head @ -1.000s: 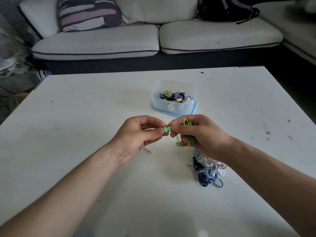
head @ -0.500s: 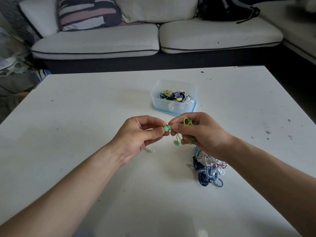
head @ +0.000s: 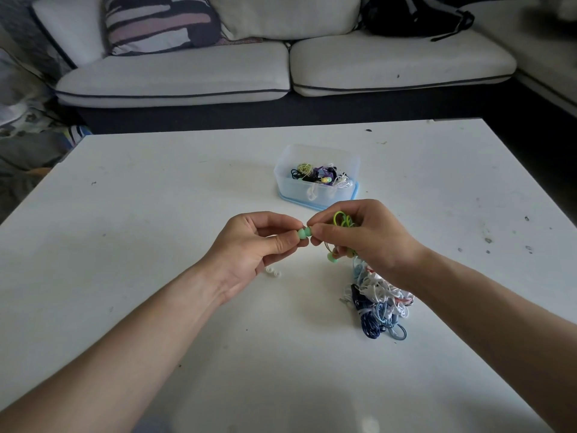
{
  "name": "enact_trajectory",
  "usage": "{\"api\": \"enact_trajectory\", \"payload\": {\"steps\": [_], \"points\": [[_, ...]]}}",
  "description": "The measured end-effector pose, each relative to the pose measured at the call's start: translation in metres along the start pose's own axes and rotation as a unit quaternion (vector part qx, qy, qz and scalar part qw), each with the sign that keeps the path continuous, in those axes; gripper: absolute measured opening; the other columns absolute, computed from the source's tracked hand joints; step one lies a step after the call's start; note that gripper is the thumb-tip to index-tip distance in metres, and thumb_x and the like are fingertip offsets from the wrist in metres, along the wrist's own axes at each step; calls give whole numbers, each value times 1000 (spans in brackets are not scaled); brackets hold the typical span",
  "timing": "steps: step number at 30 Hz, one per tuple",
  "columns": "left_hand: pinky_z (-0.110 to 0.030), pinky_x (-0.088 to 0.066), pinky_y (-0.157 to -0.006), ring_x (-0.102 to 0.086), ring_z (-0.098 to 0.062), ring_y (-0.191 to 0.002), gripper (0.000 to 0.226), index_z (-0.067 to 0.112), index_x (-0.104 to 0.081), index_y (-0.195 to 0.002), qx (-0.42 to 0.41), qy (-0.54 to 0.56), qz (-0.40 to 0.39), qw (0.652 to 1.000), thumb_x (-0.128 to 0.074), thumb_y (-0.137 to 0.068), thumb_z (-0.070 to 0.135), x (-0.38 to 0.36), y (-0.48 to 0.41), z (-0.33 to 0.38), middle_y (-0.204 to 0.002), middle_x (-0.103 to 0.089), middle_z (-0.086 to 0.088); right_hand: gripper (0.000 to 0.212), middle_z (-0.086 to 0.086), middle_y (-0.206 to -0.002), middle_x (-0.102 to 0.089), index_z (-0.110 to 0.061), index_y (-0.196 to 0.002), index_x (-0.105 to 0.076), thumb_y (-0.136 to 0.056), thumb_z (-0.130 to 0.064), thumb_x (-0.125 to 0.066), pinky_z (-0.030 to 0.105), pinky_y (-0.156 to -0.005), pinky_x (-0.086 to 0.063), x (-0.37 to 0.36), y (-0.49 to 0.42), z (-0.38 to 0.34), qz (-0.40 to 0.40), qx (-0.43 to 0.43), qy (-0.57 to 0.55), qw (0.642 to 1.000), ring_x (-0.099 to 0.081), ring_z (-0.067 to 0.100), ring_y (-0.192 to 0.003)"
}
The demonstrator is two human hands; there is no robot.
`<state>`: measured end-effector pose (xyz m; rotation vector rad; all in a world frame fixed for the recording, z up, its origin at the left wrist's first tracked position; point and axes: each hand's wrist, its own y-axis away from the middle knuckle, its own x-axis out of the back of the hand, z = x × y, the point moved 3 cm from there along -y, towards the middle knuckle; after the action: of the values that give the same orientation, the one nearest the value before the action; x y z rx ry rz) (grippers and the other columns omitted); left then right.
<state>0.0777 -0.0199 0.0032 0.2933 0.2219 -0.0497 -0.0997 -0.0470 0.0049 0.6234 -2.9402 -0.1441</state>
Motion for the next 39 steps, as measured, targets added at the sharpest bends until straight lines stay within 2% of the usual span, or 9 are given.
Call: {"api": "enact_trajectory", "payload": {"steps": [6, 10, 19, 23, 29, 35, 39], "points": [[-20, -56, -64, -74, -21, -73, 18, 7, -72, -77, 9, 6, 5, 1000, -70, -61, 0, -1, 0, -1, -79, -74, -14, 7, 11, -80, -73, -9, -89, -77, -90, -11, -70, 26, -61, -49, 0, 1, 0, -7, 13, 16, 1000, -57, 8, -64], [-19, -57, -64, -74, -20, -72, 16, 7, -72, -76, 12, 13, 2, 1000, -69, -65, -2, -2, 1, 0, -78, -74, -13, 8, 14, -84, -73, -11, -87, -77, -90, -11, -70, 27, -61, -48, 0, 1, 2, -21, -3, -17, 1000, -50, 19, -65], [-20, -56, -64, -74, -22, -74, 15, 13, -76, -69, 14, 6, -2, 1000, -71, -60, 1, -2, 1, -2, -79, -74, -15, 9, 12, -85, -75, -7, -92, -77, -91, -12, -69, 26, -62, -46, 2, 1, 1, -31, 8, 14, 999, -58, 10, -69], [-20, -57, -64, -73, -20, -72, 15, 10, -74, -71, 19, 14, -8, 1000, -70, -61, 0, -2, 1, -1, -77, -73, -13, 9, 17, -90, -74, -8, -92, -77, -91, -12, -69, 28, -64, -45, 3, 1, 1, -44, -8, -14, 999, -49, 19, -69], [-20, -56, -63, -73, -19, -70, 15, 12, -75, -68, 23, 18, -13, 999, -70, -61, 0, -3, 1, -2, -76, -73, -13, 8, 21, -95, -73, -11, -89, -77, -90, -11, -69, 28, -64, -44, 2, 2, 2, -58, -15, -29, 998, -50, 19, -72], [-19, -56, -62, -73, -19, -69, 15, 8, -72, -74, 21, 18, -6, 1000, -69, -63, -2, -2, 0, -2, -75, -73, -13, 7, 15, -89, -74, -12, -89, -77, -89, -12, -71, 25, -62, -44, 2, 2, 3, -48, -10, -25, 999, -51, 18, -71], [-19, -55, -61, -72, -17, -68, 17, 5, -68, -80, 20, 27, -14, 999, -68, -64, -1, -3, 0, -1, -73, -73, -11, 12, 11, -86, -72, -14, -88, -78, -79, -21, -74, 26, -63, -47, 1, 1, 7, -67, -50, -89, 993, -47, 15, -64]]}}
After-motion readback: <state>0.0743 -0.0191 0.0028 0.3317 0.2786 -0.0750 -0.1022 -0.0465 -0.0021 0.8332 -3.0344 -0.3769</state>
